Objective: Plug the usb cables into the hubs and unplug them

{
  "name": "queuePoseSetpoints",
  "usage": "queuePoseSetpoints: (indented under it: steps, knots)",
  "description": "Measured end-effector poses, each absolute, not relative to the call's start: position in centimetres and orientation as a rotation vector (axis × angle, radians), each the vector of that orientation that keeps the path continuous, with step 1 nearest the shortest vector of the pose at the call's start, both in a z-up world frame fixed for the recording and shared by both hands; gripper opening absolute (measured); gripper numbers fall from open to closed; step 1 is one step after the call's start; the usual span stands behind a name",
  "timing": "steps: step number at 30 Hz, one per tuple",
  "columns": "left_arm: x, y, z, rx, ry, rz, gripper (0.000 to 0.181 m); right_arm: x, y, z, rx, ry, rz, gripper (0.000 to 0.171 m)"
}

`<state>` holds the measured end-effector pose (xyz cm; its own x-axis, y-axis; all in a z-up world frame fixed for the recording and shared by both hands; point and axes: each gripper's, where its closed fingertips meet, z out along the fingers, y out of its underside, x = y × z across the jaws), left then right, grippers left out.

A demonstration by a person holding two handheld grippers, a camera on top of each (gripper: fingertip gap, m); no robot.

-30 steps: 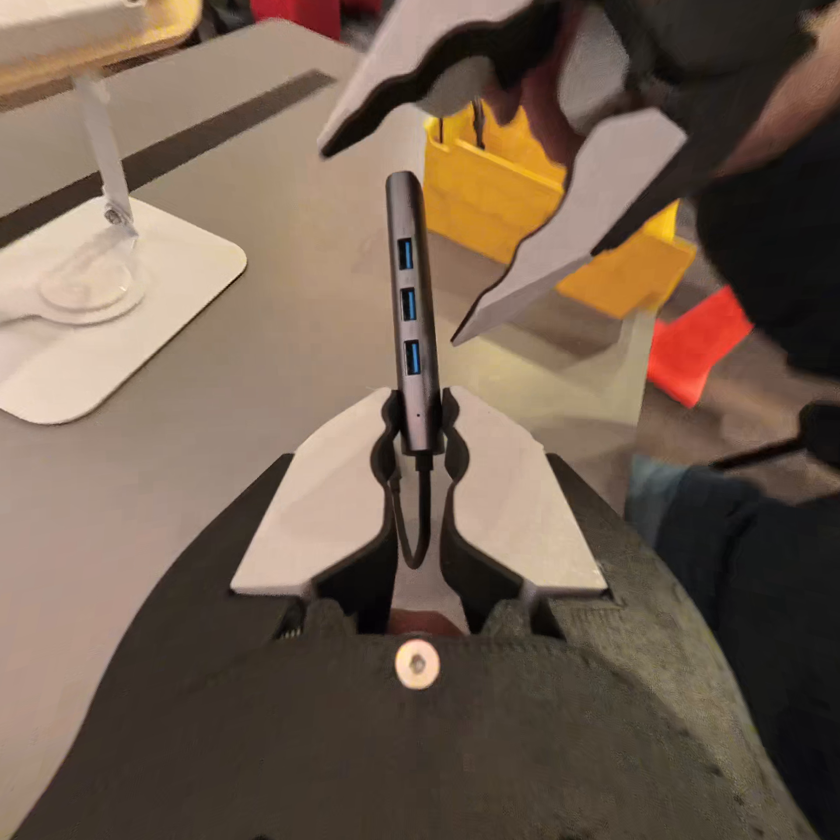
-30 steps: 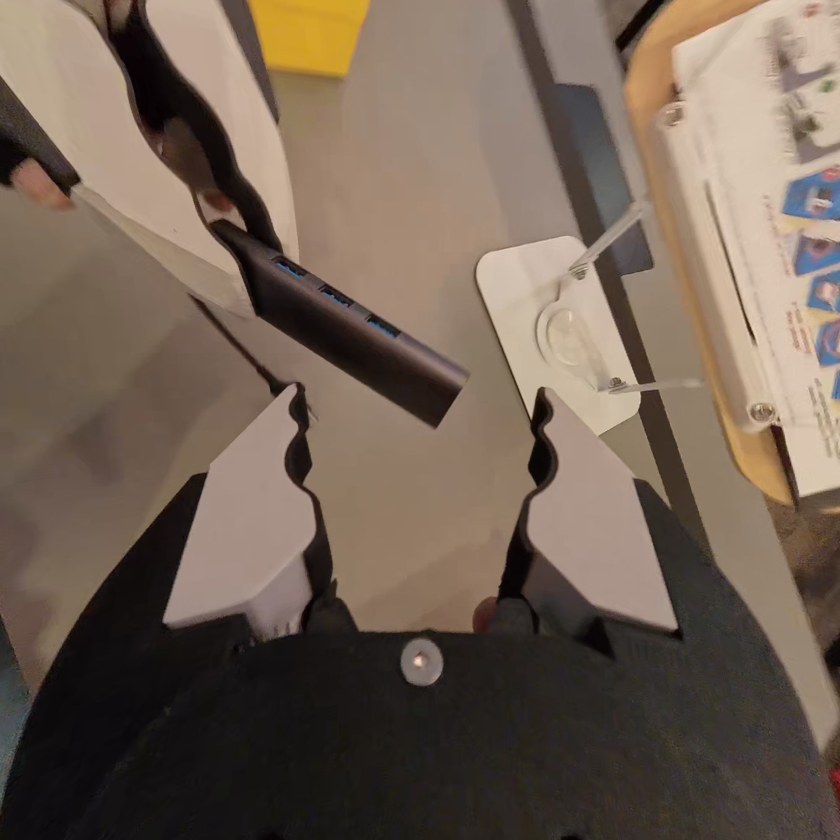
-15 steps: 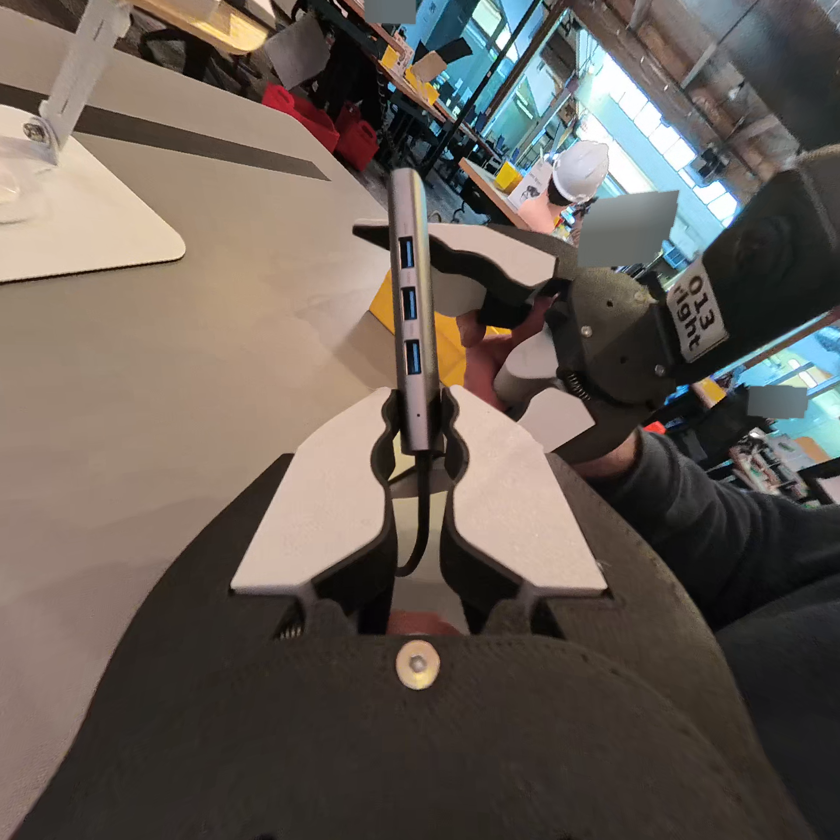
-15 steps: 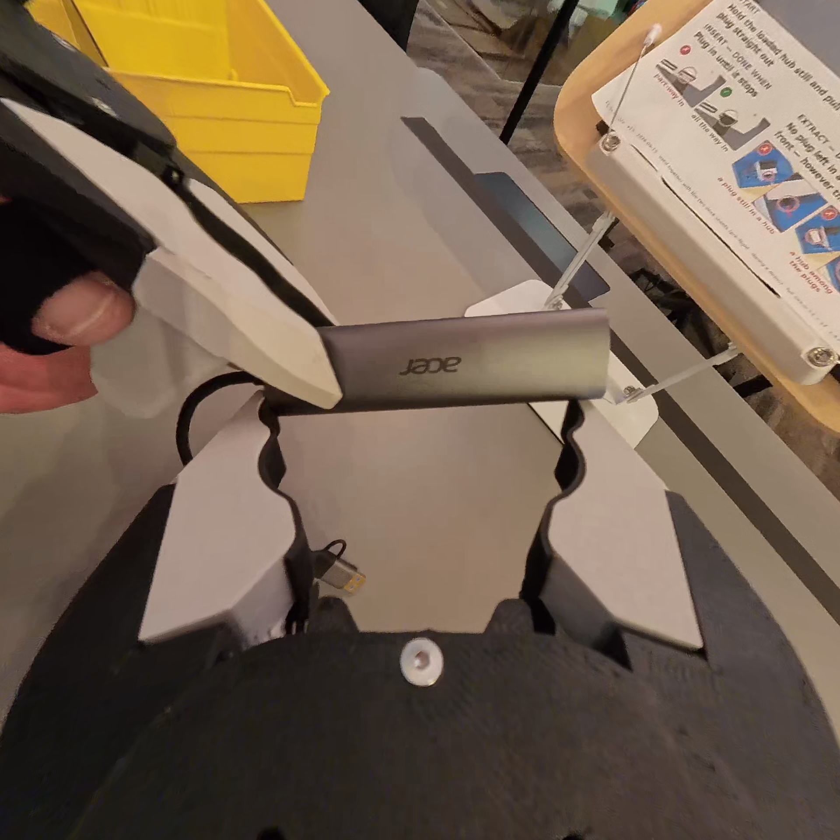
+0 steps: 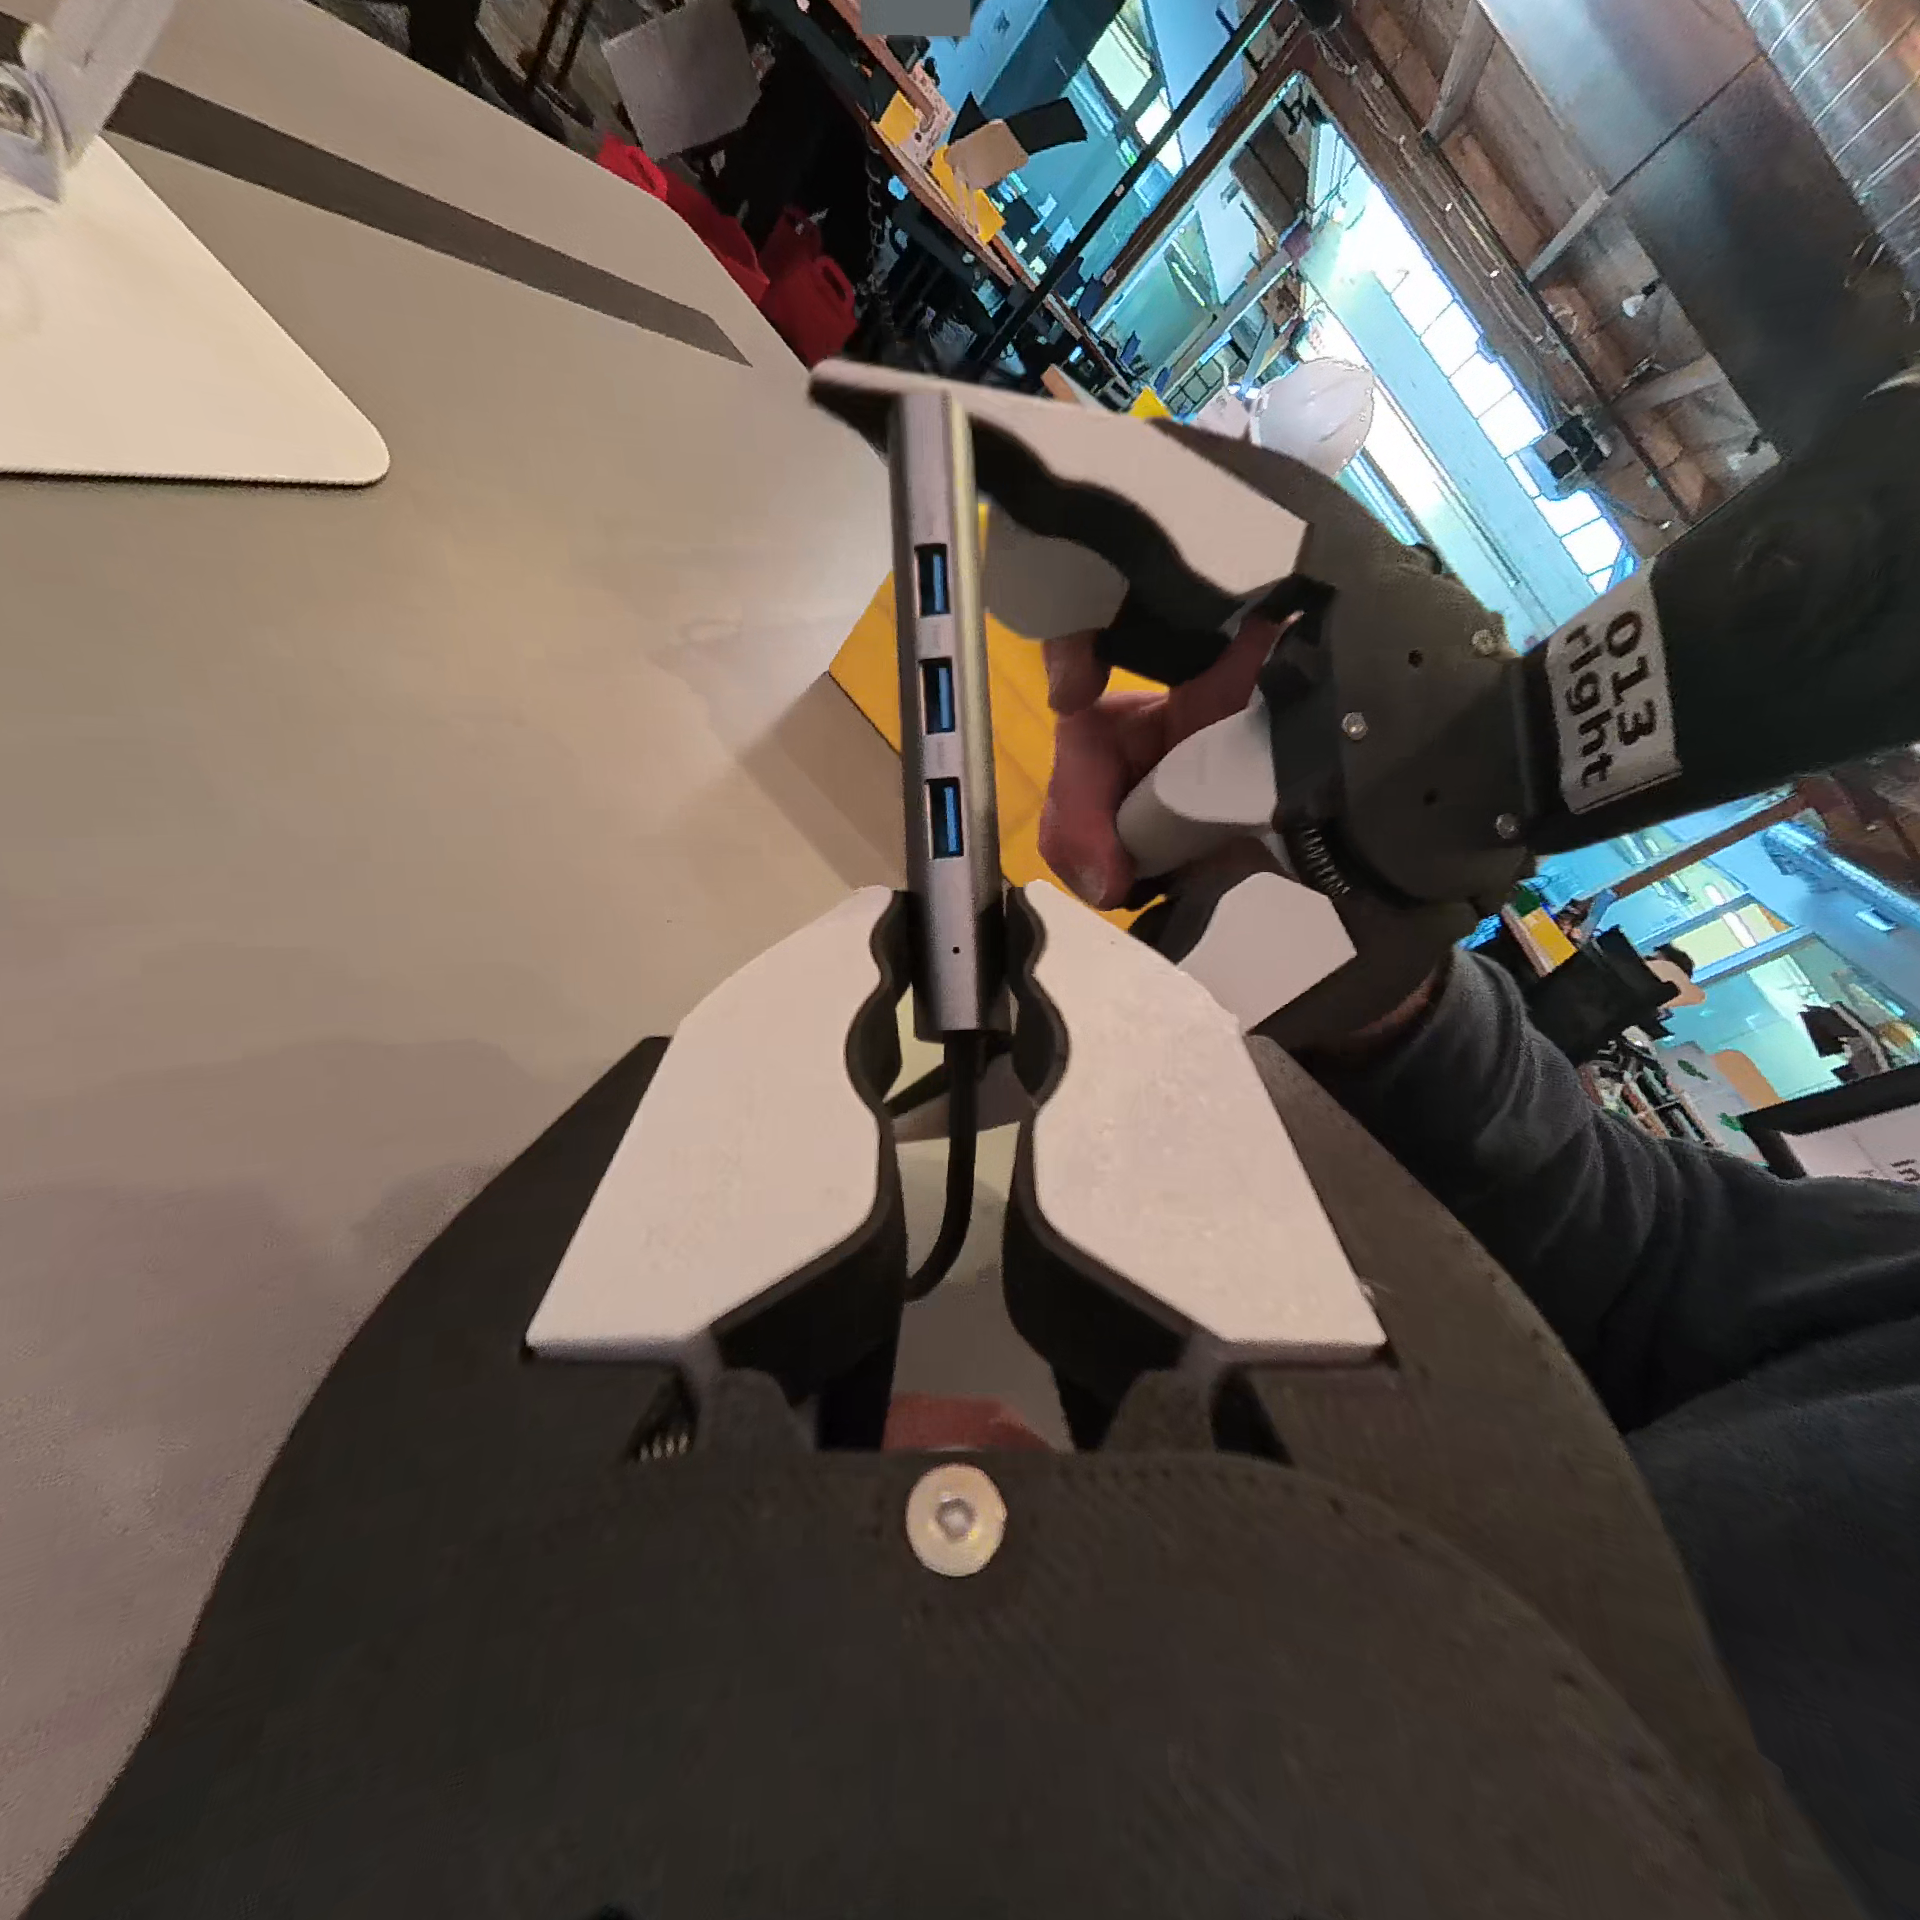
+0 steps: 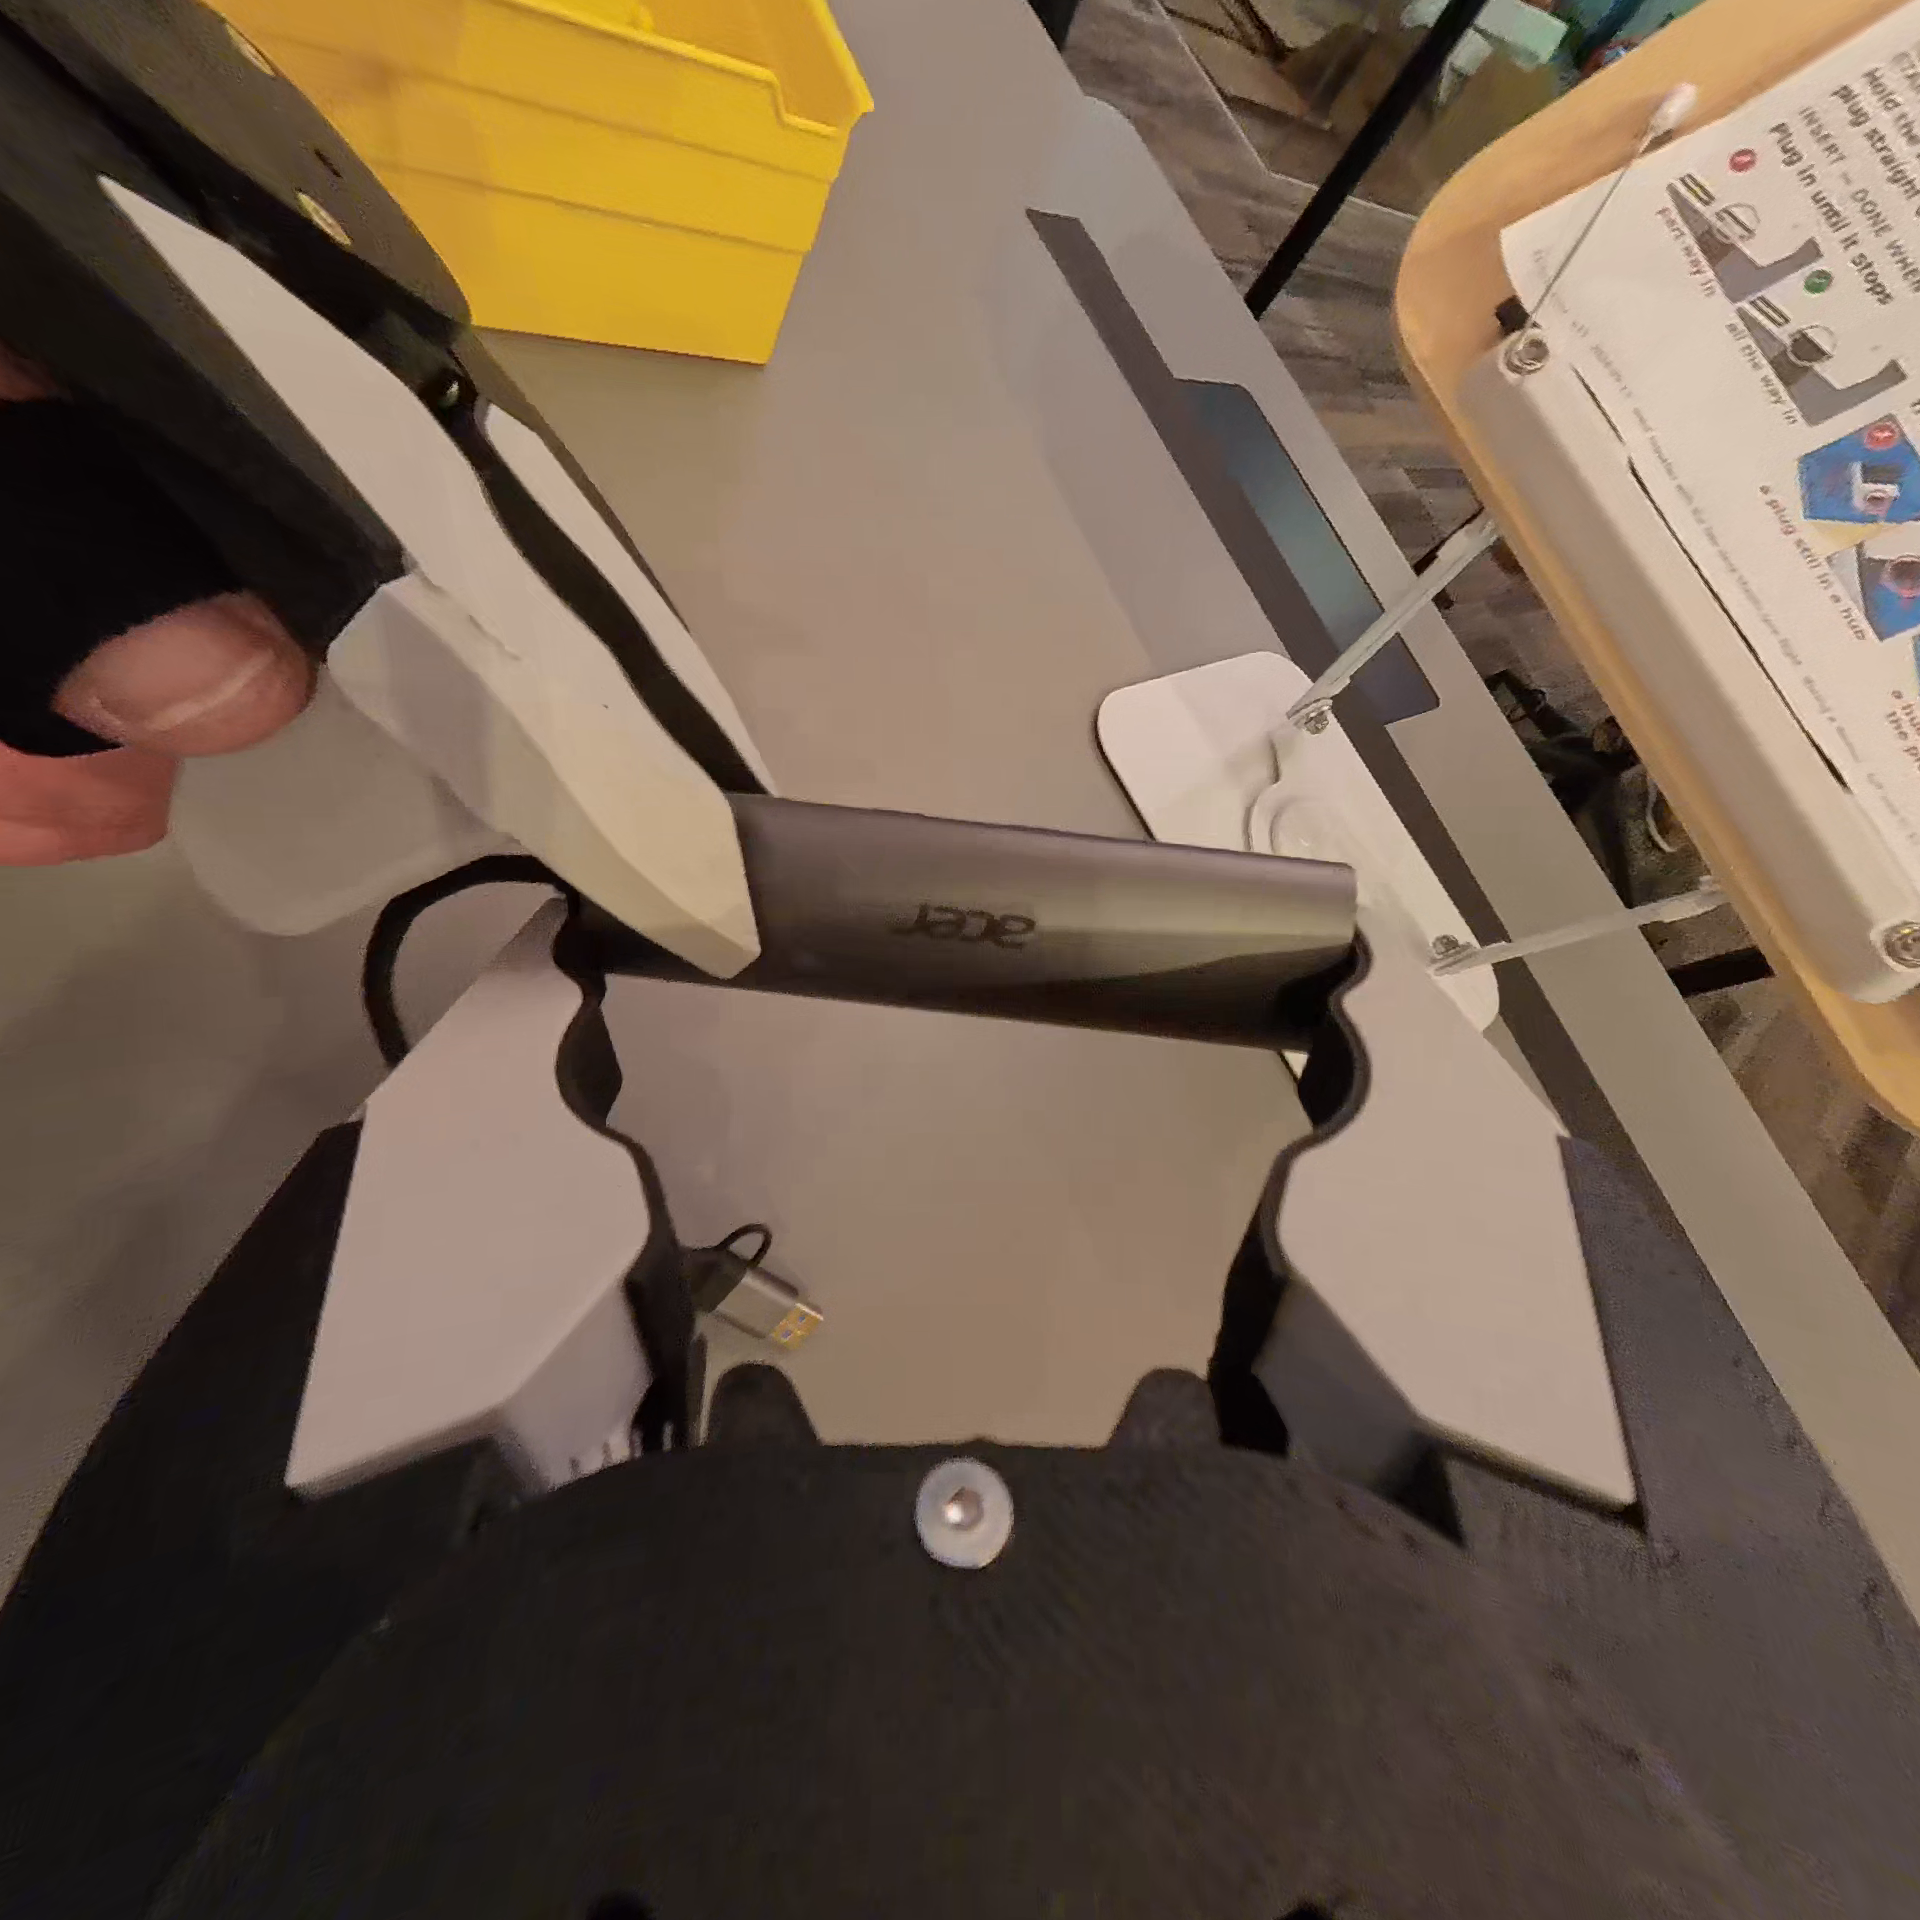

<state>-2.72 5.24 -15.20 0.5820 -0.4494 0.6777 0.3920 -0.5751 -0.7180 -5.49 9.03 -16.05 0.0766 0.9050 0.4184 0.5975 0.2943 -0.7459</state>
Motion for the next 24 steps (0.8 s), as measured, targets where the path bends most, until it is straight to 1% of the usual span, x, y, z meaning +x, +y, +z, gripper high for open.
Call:
queuePoseSetpoints:
  steps: [9, 10, 11, 12, 14, 19, 21, 24]
  knots:
    - [-2.5, 5.0, -15.8, -1.878, 0.026, -1.162, 0.017, -5.4, 8.6, -17.3, -1.429, -1.702, 0.473, 0.132]
    - [-2.5, 5.0, -15.8, -1.882, 0.035, -1.155, 0.020, -5.2, 8.5, -17.7, -1.433, -1.744, 0.476, 0.133]
    - [-2.6, 5.0, -15.9, -1.890, 0.040, -1.136, 0.027, -4.9, 8.4, -18.2, -1.434, -1.804, 0.477, 0.133]
    - [-2.9, 4.9, -15.9, -1.903, 0.046, -1.115, 0.035, -4.5, 8.1, -18.8, -1.435, -1.876, 0.480, 0.133]
    - [-3.5, 4.7, -16.0, -1.924, 0.067, -1.053, 0.039, -3.8, 7.6, -20.3, -1.427, -2.021, 0.483, 0.133]
    - [-4.7, 3.4, -17.1, -2.005, 0.116, -0.929, 0.039, -2.4, 6.7, -24.9, -1.441, -2.316, 0.487, 0.132]
    - [-4.9, 2.8, -18.0, -2.043, 0.130, -0.912, 0.039, -2.4, 7.1, -26.7, -1.455, -2.374, 0.440, 0.132]
    - [-5.3, 2.0, -19.4, -2.094, 0.149, -0.864, 0.038, -2.7, 7.1, -28.5, -1.484, -2.406, 0.473, 0.132]
